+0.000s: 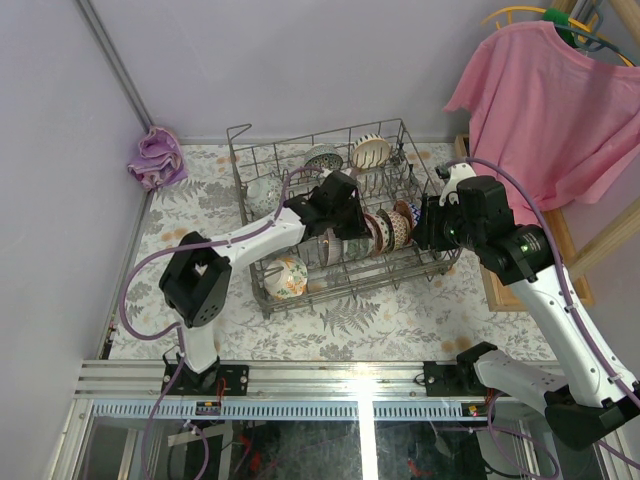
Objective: Load the bowls into the dish rack
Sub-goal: Adjust the bowl in the dish rack.
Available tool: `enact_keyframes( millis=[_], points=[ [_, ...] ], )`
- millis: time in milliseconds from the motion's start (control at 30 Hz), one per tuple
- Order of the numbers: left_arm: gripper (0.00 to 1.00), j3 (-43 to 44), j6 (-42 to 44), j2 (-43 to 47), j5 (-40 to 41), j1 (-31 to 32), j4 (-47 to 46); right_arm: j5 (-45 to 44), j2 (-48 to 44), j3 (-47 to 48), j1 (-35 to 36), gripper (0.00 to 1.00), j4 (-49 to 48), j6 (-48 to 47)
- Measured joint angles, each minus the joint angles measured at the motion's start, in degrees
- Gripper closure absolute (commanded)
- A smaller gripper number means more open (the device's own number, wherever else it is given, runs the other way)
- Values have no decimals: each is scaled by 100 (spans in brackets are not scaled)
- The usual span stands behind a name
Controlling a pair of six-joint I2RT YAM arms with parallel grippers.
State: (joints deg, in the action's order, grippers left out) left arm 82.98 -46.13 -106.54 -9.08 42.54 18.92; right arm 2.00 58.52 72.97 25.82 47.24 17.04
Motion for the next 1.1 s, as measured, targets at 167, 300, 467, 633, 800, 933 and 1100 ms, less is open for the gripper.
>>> enact_keyframes(
  millis=[167, 300, 467, 633, 800, 933, 1100],
  points=[
    [100, -125, 61, 114, -173, -81, -33, 0, 0, -17, 0, 57, -2, 0],
    [100, -317, 83, 302, -304, -166, -131, 0, 0, -24, 0, 57, 0, 0],
    [100, -369, 146, 356, -566, -269, -258, 0, 0, -26, 0, 57, -2, 0],
    [100, -391, 229, 356, -916, -356, -330, 0, 7, -31, 0, 57, -2, 0],
    [100, -455, 271, 330, -1226, -420, -503, -2, 33, -31, 0, 57, -2, 0],
    [100, -461, 332, 282, -1449, -463, -592, 0, 68, -31, 0, 58, -2, 0],
    [100, -461, 367, 201, -1679, -516, -697, 0, 101, -31, 0, 58, -4, 0]
  ],
)
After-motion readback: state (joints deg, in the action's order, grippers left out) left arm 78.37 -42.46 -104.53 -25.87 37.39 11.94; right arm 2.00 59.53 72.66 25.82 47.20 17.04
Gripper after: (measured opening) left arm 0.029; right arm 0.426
